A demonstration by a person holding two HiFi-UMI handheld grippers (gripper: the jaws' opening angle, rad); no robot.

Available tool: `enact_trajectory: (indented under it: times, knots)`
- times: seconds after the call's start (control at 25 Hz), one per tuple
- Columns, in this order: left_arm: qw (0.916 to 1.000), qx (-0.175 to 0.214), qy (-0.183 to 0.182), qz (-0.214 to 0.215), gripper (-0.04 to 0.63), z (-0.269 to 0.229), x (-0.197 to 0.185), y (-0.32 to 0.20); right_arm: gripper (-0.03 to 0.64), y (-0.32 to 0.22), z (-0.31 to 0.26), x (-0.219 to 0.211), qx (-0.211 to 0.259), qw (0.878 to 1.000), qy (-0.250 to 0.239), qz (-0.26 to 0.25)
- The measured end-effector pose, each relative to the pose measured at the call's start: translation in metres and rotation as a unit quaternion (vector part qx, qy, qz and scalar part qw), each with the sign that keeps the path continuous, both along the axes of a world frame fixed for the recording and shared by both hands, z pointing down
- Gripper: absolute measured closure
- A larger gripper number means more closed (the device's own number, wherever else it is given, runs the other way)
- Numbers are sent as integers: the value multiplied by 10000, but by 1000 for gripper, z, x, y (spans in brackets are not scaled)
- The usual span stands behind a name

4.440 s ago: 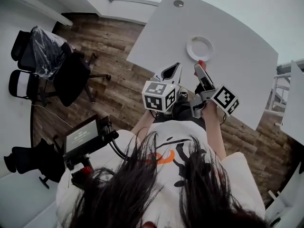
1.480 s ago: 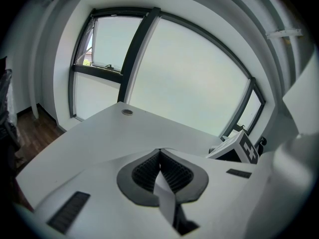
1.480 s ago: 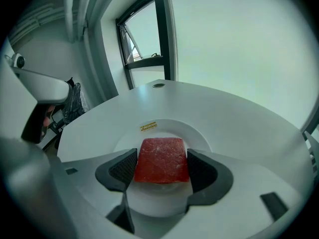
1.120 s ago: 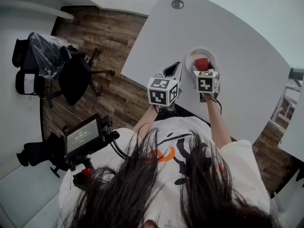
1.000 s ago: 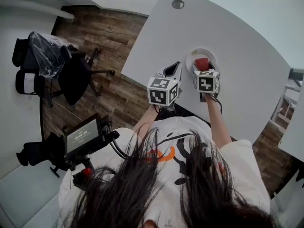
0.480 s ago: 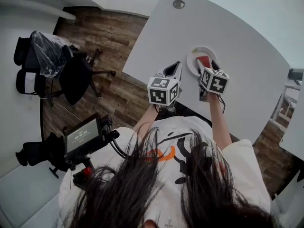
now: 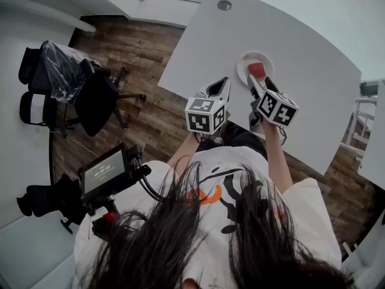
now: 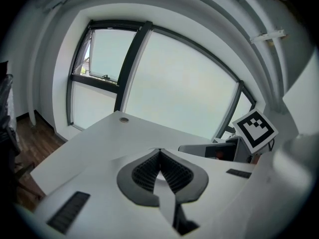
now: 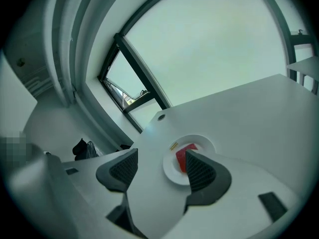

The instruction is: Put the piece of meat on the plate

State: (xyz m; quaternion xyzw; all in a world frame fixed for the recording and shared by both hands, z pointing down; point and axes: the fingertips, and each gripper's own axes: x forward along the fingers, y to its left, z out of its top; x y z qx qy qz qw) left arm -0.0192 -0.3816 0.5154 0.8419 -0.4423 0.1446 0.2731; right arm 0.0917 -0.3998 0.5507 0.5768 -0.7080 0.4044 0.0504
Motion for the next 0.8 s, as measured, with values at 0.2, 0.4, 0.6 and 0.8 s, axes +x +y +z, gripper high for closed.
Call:
enact_trajectory:
  times: [0.2, 0.4, 0.6, 0.8]
  knots:
    - [9995, 211, 111, 227, 589, -19, -7, 46, 414, 57, -11, -16, 118, 9997, -62, 199]
    - [9989, 297, 219, 286, 589, -32, -28, 113, 515, 131, -28, -39, 232, 9987, -264, 363]
    - [9992, 217, 271, 204, 589, -25, -42, 156, 517, 188, -26, -53, 109, 9980, -505, 366]
    - [9989, 262, 292, 255, 589, -29, -26, 215, 568, 251, -40, -40, 192, 9974, -525, 451]
